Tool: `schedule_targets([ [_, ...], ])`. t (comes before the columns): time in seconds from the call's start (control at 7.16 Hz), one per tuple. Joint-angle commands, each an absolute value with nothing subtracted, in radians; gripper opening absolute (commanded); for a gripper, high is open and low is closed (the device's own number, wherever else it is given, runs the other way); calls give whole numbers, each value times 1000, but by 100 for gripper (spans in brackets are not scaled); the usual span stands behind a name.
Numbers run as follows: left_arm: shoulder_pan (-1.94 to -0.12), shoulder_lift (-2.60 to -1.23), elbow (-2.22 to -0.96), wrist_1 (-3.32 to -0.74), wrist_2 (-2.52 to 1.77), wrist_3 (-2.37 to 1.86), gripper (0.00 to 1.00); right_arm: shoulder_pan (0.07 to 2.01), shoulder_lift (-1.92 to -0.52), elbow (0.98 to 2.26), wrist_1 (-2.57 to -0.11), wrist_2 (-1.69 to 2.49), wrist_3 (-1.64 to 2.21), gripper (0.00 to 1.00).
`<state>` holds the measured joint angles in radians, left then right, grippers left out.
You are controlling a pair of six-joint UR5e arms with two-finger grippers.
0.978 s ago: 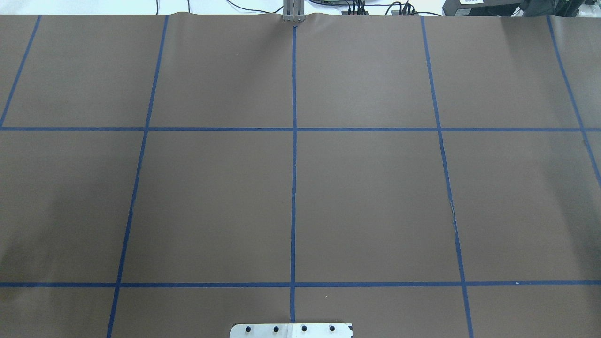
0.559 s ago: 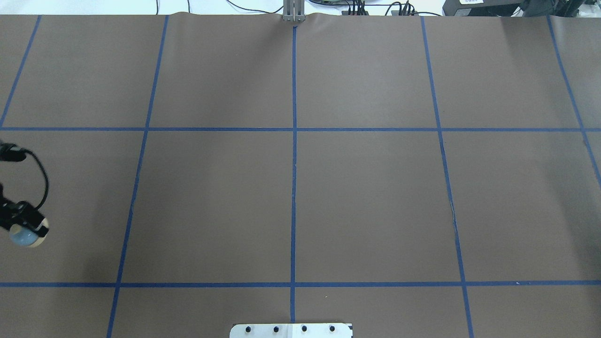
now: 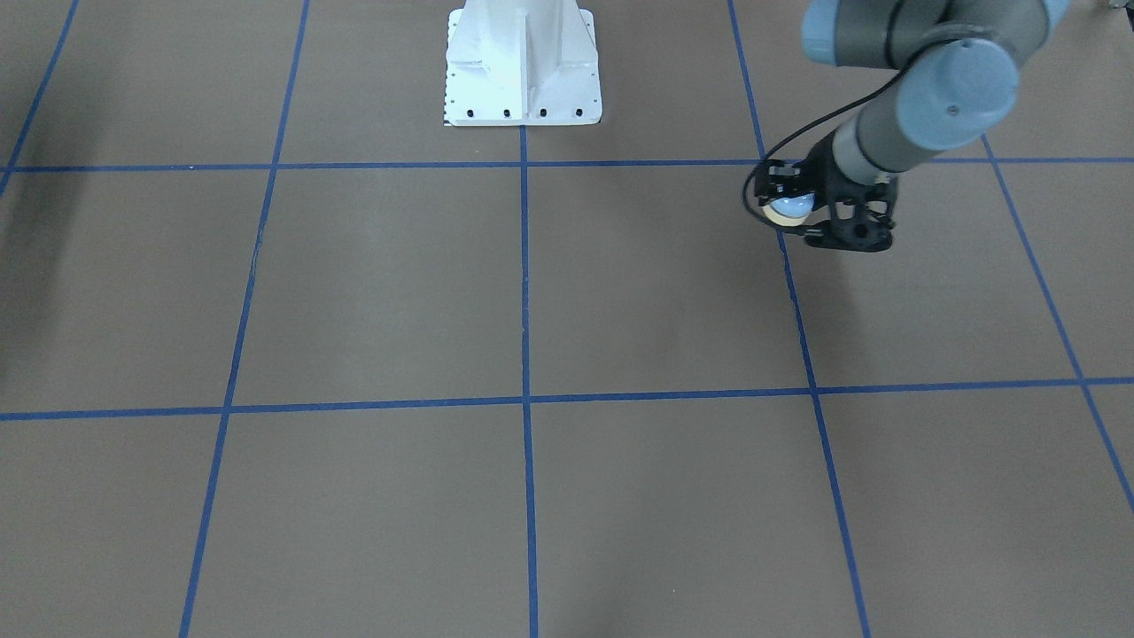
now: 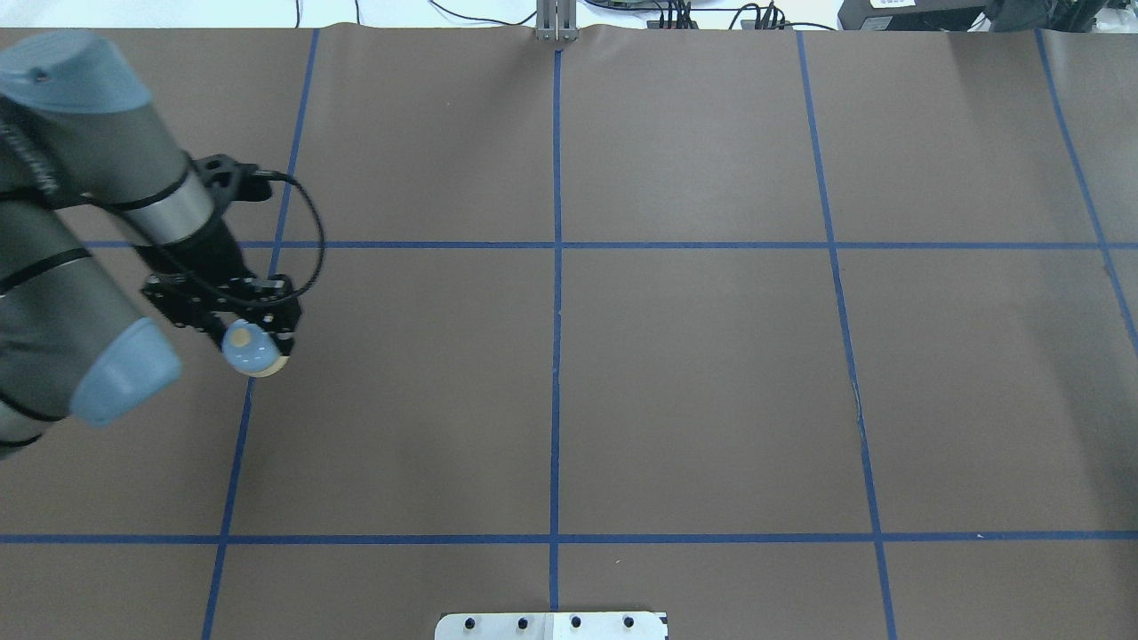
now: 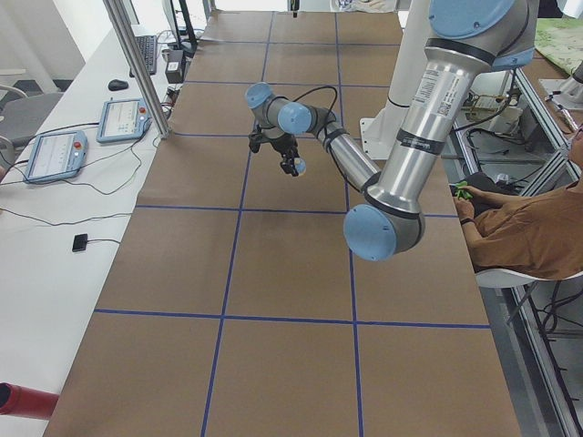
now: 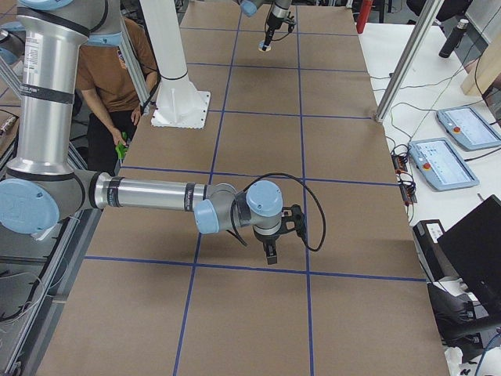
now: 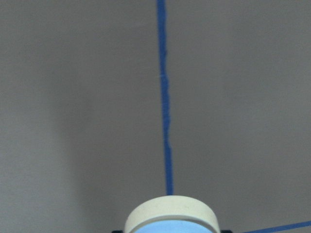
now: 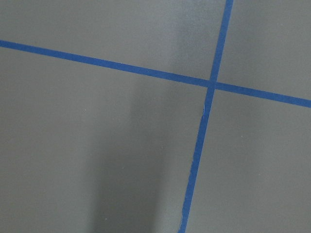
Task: Place and press bell with both arms
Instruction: 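Carry the white-and-blue bell in the left gripper toward the table centre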
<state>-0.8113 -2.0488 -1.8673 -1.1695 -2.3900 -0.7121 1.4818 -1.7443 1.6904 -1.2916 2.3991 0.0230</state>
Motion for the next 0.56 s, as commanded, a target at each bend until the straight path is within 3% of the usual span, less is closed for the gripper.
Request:
schedule_targets([
  [0.0, -703, -2386, -1581, -1157, -2349, -880, 1, 1482, -1747, 1690, -1292, 2401, 23, 100],
  [0.28, -648, -2633, -1185, -1320, -2333, -952, 2, 1482, -1752, 1690, -1292, 2402, 23, 100],
  [0.42, -617, -2658, -1070, -1521, -2298, -1080, 3, 1482, -1752, 1690, -1293, 2402, 23, 100],
])
